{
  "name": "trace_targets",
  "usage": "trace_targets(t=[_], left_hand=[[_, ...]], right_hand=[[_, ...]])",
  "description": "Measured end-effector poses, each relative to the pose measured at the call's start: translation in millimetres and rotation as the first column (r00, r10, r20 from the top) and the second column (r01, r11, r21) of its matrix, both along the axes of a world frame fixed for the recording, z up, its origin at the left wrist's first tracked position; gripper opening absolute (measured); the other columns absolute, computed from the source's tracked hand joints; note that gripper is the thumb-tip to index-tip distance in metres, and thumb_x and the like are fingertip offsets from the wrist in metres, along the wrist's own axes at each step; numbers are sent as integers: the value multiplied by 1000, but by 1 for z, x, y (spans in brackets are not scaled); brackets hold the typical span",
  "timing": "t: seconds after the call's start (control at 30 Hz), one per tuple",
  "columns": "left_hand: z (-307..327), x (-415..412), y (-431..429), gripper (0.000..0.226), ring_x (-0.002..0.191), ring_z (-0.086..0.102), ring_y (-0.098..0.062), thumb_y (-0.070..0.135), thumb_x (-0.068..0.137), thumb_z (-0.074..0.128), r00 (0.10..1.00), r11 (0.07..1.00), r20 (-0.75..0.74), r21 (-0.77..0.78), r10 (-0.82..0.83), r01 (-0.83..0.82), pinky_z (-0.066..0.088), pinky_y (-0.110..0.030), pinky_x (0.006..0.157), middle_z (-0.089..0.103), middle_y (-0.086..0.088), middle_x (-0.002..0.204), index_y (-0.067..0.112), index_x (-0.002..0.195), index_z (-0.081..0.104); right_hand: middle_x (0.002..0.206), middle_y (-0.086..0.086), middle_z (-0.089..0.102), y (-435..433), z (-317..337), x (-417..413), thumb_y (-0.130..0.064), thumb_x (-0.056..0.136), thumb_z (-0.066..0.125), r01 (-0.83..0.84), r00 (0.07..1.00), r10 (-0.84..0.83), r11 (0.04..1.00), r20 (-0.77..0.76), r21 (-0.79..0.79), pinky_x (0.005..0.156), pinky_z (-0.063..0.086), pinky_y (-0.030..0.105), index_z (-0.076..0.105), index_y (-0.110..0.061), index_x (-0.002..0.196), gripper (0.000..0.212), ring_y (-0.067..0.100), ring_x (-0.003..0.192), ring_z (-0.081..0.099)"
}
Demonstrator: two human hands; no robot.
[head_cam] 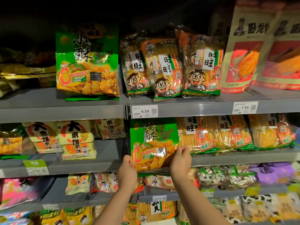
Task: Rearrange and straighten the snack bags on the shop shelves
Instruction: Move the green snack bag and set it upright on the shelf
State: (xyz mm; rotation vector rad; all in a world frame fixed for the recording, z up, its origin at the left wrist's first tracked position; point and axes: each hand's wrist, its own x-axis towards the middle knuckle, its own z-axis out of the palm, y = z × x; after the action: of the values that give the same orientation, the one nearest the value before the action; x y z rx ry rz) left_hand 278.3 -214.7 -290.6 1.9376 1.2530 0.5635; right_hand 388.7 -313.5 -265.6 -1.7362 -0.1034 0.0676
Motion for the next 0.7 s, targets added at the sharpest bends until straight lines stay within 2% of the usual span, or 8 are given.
trace_targets(t=[0.1,0.23,0.3,0.4,0.53,0.6,0.7], left_hand=[[-3,-14,-11,27,57,37,-19,10,96,29,996,999,91,-44,16,-12,25,-33,54,40,-6,63,19,71,33],[9,-41,-23,29,62,49,-25,13,98,30,992,998,123,-58,15,-8,35,-35,56,44,-6,65,22,71,35],[17,-58,-31,30,68,56,-30,18,98,30,991,999,135,-48,-3,10,49,-41,62,48,-6,67,24,70,35],[30,-88,-39,30,64,51,-24,17,98,32,985,998,163,-31,-57,63,52,-50,71,48,-6,68,25,70,35],[42,-142,-41,26,72,58,-31,19,98,32,972,988,180,9,-151,152,51,-46,67,50,-7,71,21,73,38],[44,-176,-38,25,67,53,-28,20,98,33,966,982,175,32,-189,186,51,-49,73,47,-8,67,20,74,39],[44,-227,-26,29,67,55,-29,23,98,33,976,982,121,79,-182,173,54,-49,71,48,-6,66,26,69,36]], right_hand=[[73,4,49,-9,1,-15,-19,100,31,22,999,-21,999,48,-28,59,31,33,45,-9,83,24,22,68,45],[79,8,53,-21,6,-39,-17,99,34,73,994,-71,997,88,-25,64,31,33,48,-9,87,20,25,75,47],[73,3,50,-28,13,-55,-17,98,37,103,991,-102,995,86,-6,61,27,33,47,-9,84,20,24,72,45],[70,-1,46,-39,24,-85,-18,99,37,124,990,-124,992,71,5,58,24,35,47,-9,83,20,21,68,42],[72,2,50,-49,27,-136,-20,98,38,160,986,-162,985,35,61,62,34,35,47,-12,81,21,24,72,48],[76,5,51,-49,25,-167,-20,97,39,179,983,-181,982,17,58,66,36,35,48,-12,82,19,27,78,49],[79,9,53,-40,25,-217,-19,96,40,185,982,-187,980,12,76,72,42,40,46,-16,75,23,29,79,52]])
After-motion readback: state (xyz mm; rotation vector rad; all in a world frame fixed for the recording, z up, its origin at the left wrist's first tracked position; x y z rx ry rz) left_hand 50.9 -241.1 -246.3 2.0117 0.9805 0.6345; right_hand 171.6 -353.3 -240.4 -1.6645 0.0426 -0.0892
